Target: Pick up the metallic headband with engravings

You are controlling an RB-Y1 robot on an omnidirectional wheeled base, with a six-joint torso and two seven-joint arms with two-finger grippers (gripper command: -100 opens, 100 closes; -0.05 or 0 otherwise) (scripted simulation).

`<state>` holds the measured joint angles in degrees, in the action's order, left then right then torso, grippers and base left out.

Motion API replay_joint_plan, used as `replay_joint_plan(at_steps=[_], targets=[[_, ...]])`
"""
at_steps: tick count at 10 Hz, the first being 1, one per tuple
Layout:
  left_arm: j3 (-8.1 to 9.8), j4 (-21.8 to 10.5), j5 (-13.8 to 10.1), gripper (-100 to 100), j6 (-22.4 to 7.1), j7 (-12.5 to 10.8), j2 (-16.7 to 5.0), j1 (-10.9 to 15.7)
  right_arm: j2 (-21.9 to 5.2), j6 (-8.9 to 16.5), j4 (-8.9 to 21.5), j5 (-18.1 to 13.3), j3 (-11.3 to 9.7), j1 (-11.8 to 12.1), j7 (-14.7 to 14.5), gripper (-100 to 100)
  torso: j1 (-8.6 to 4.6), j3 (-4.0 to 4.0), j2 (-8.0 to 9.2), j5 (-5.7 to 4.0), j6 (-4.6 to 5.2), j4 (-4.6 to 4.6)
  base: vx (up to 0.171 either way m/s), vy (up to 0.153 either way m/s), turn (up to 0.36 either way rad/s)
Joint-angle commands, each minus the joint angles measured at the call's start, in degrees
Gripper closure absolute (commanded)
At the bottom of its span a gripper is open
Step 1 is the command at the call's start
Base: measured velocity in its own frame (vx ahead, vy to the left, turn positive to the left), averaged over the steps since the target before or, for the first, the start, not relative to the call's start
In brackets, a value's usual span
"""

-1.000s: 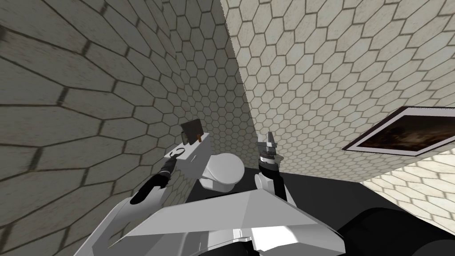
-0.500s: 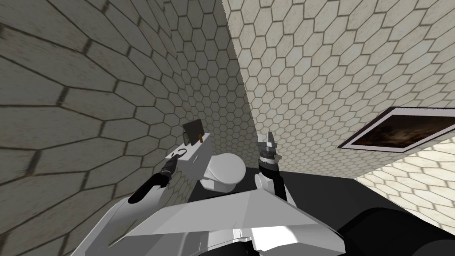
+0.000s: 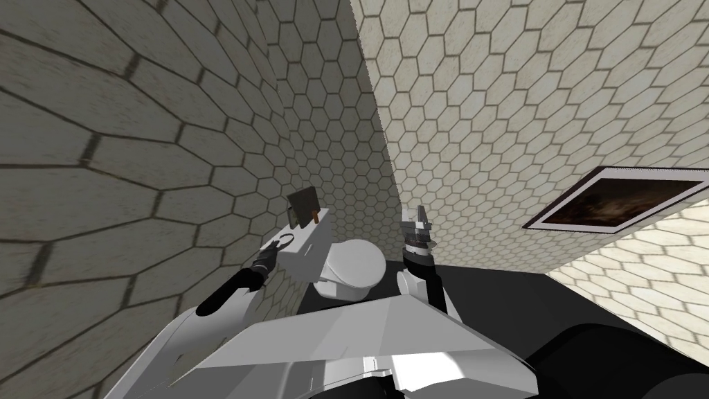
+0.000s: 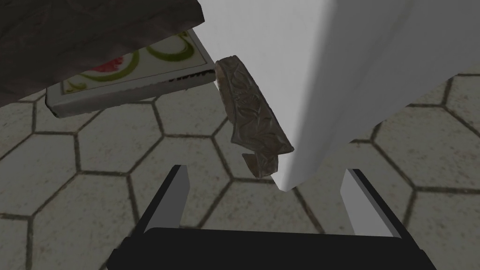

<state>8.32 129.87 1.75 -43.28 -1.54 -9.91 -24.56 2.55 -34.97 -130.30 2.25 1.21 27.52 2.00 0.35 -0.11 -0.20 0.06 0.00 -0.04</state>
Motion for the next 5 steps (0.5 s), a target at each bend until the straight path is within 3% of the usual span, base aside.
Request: replay_joint_plan(at_steps=[1,5], targets=[[-0.26,1.3,-0.6,-100,-2.0,-0.7,0.0,0.0,0.0,0.0,0.0,0.0,0.0,0.0,0.0,0,0.0,0.0,0.0,0.0,0.0,0.0,0.033,0.071,-0.036],[-0.76,3.8,-1.9,-100,-6.1,-2.2,0.1,-0.3,0.0,0.0,0.0,0.0,0.0,0.0,0.0,0,0.01,0.03,0.05,0.0,0.0,0.01,0.021,0.079,-0.03]])
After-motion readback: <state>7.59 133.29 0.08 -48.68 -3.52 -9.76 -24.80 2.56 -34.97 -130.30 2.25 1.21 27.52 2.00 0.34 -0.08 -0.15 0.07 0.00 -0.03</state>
